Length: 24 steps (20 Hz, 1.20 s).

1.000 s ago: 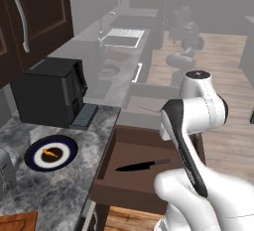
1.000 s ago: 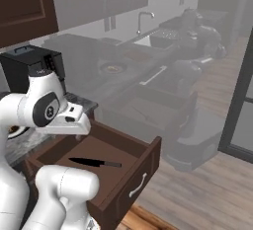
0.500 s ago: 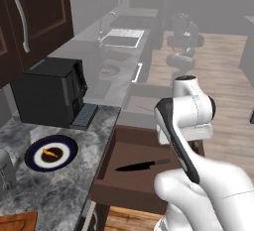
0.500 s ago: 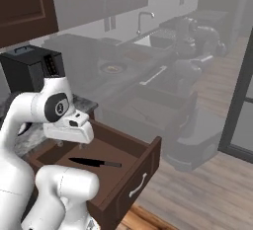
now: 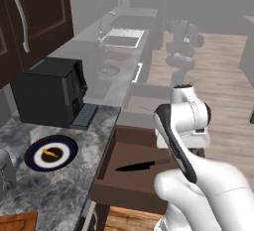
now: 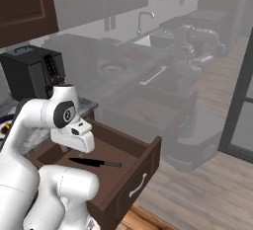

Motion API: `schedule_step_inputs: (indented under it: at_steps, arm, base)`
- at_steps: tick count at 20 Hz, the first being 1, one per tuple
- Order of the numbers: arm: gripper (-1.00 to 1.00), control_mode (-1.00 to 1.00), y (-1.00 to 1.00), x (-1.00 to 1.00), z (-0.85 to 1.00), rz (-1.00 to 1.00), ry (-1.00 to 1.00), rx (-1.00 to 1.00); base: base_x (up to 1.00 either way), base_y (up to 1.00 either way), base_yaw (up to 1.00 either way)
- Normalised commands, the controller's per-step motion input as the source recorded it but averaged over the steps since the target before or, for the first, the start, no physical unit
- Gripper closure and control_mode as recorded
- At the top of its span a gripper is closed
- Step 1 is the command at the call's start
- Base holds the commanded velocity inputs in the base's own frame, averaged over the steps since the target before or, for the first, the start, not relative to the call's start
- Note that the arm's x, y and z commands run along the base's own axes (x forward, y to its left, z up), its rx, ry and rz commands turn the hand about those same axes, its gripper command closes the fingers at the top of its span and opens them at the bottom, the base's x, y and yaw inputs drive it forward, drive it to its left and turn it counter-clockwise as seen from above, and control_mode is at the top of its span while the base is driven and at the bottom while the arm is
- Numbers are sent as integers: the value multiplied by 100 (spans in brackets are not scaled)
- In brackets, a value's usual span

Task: Pick up the knife from the drawer and place it on the cutting board. Then place the meat from the plate to the cutting board.

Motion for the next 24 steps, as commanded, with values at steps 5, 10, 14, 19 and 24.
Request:
schedule_step_inputs:
  at_steps: [5, 10, 14, 19, 24]
  arm:
    - [-100, -100, -3, 8, -44, -30, 0, 0]
    - [-100, -100, 0, 23, -31, -35, 0, 0]
    - [-100, -100, 0, 31, -24, -31, 0, 0]
    - [-100, -100, 0, 35, -20, -22, 0, 0]
    - [-100, -100, -1, 43, -23, -12, 1, -4]
  base:
    - [0, 0, 0]
    - [0, 0, 0]
    - [0, 0, 0]
    - [0, 0, 0]
    - [0, 0, 0]
